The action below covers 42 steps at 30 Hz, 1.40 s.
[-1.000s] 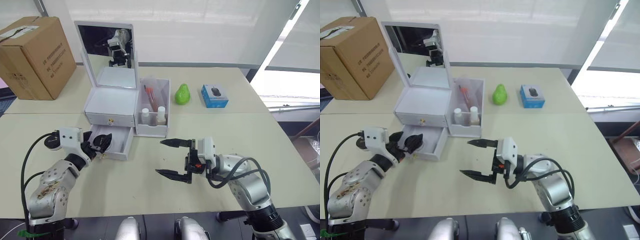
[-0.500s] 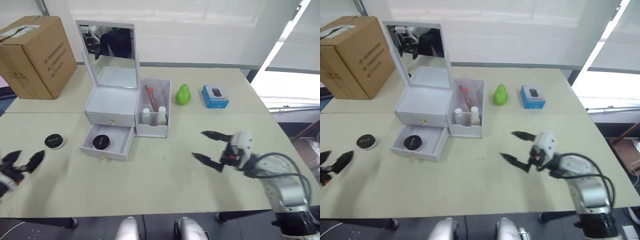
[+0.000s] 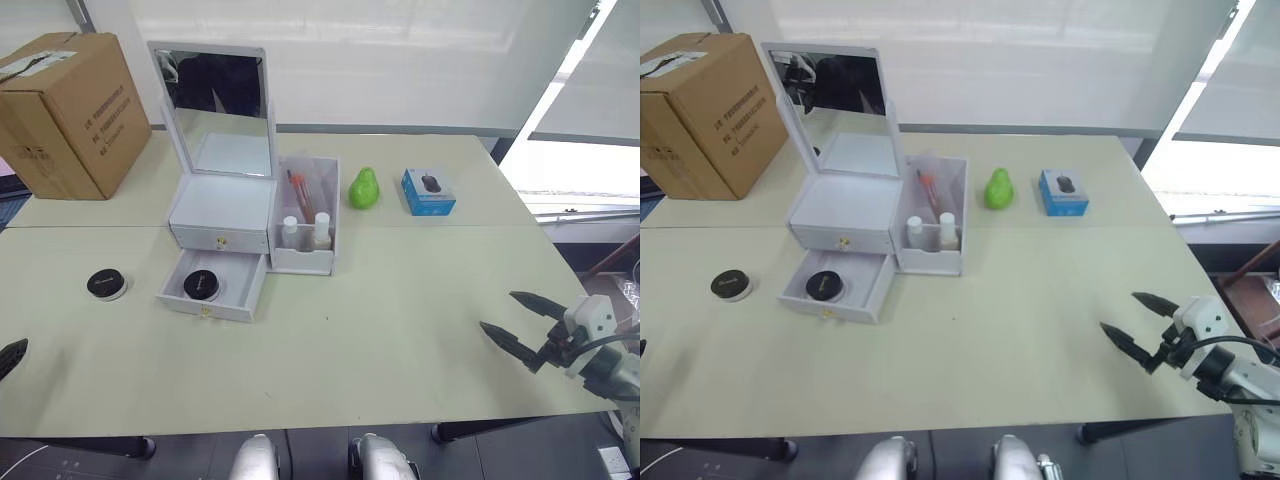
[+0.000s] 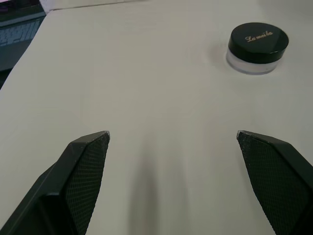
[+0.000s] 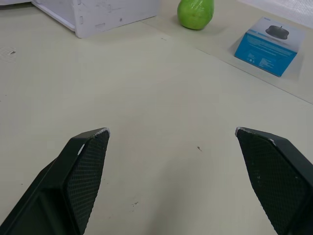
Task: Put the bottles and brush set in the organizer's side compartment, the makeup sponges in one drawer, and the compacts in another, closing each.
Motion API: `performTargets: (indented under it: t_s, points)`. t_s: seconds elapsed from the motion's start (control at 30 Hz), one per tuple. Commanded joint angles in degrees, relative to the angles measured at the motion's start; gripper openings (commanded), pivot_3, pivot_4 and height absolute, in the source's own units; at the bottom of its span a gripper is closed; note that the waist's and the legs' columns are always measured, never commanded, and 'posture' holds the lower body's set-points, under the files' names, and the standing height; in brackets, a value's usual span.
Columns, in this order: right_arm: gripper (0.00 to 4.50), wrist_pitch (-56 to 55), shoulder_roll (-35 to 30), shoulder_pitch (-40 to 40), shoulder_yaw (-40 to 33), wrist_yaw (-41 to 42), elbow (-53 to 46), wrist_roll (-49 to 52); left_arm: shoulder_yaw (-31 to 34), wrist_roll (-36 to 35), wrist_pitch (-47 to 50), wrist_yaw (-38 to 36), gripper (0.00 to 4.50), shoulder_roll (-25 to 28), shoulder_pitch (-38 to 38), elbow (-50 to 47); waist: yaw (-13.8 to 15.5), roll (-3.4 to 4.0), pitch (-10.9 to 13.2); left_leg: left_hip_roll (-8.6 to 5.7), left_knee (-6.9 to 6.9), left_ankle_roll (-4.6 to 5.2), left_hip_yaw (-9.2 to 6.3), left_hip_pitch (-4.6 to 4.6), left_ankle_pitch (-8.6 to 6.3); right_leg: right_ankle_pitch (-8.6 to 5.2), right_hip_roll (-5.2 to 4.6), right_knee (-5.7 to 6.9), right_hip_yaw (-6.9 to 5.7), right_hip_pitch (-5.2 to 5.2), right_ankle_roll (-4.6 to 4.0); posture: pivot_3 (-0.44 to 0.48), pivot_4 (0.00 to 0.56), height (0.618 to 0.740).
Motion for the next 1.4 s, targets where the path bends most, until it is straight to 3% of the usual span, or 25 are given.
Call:
performTargets:
  t_s: [0.03, 0.17, 0.23, 0.43, 0.7, 0.97, 1.07, 1.17, 1.4]
  points:
    - [4.50, 1.0, 0.9, -3.0, 2.1, -1.7, -6.0, 0.8, -0.2, -1.5, 0.7, 0.5, 4.48, -2.4, 0.6, -6.5, -0.1, 0.03, 0.0, 0.02, 0.00, 0.00, 0.05, 0.01, 0.00, 0.00, 0.00, 0.00, 0.01, -0.01, 0.00, 0.000, 0.150, 0.722]
    - [4.50, 6.6, 3.1, -8.1, 8.2, -4.1, -15.5, 2.8, -1.5, -3.8, 5.1, 6.2, 4.48, -10.5, 1.8, -18.1, -0.3, 0.14, -0.1, 0.10, 0.01, 0.01, 0.20, 0.05, 0.01, 0.02, 0.02, 0.02, 0.04, 0.02, 0.01, 0.000, 0.150, 0.722]
    - [4.50, 11.4, 4.3, -12.3, 12.6, -5.1, -22.0, 5.6, -2.8, -3.8, 5.7, 13.4, 4.48, -16.6, -0.3, -23.5, -0.1, 0.09, -0.1, 0.11, 0.03, 0.02, 0.23, 0.03, 0.01, 0.03, 0.05, 0.06, 0.05, 0.03, 0.03, 0.000, 0.150, 0.722]
    - [4.50, 23.1, 6.0, -21.9, 22.4, -5.5, -34.5, 13.6, -8.2, 0.0, 6.9, 27.8, 4.48, -25.3, -8.3, -28.7, 1.0, -0.30, -0.2, 0.11, 0.20, 0.44, 0.21, -0.15, 0.27, 0.23, 0.05, 0.00, 0.02, 0.10, 0.12, 0.000, 0.150, 0.722]
    - [4.50, 26.2, 7.4, -28.7, 27.5, -5.1, -37.6, 14.3, -15.9, 7.9, 8.0, 34.6, 4.48, -21.8, -22.1, -15.1, 1.3, -0.53, -0.4, 0.09, 0.30, 0.50, 0.17, -0.27, 0.30, 0.46, 0.14, 0.04, 0.04, 0.16, -0.14, 0.000, 0.150, 0.722]
    - [4.50, 26.1, 8.0, -28.4, 28.0, -6.8, -37.8, 12.8, -19.2, 9.5, 5.1, 33.5, 4.48, -20.4, -30.1, -6.2, 0.7, -0.61, -0.4, 0.10, 0.29, 0.50, 0.15, -0.27, 0.31, 0.72, 0.17, 0.03, 0.04, 0.15, -0.09, 0.000, 0.150, 0.722]
    - [4.50, 26.0, 7.9, -27.6, 28.1, -7.2, -37.7, 12.3, -19.3, 9.3, 3.6, 33.6, 3.90, -20.6, -30.4, -6.1, 0.5, -0.64, -0.4, 0.11, 0.28, 0.50, 0.14, -0.27, 0.31, 0.76, 0.19, 0.03, 0.04, 0.15, -0.07, 0.000, 0.150, 0.722]
    - [4.50, 26.0, 7.9, -27.3, 28.1, -7.4, -37.8, 11.9, -19.0, 9.2, 3.3, 34.5, 2.99, -20.5, -30.4, -6.8, 0.4, -0.66, -0.5, 0.11, 0.28, 0.50, 0.14, -0.27, 0.31, 0.77, 0.19, 0.03, 0.04, 0.15, -0.07, 0.000, 0.150, 0.722]
    - [4.50, 26.1, 8.0, -26.6, 28.5, -8.0, -37.8, 11.3, -16.7, 7.6, 1.4, 34.4, 2.92, -19.6, -27.3, -14.2, 0.2, -0.65, -0.5, 0.11, 0.28, 0.50, 0.15, -0.27, 0.31, 0.78, 0.18, 0.04, 0.05, 0.16, -0.06, 0.000, 0.150, 0.722]
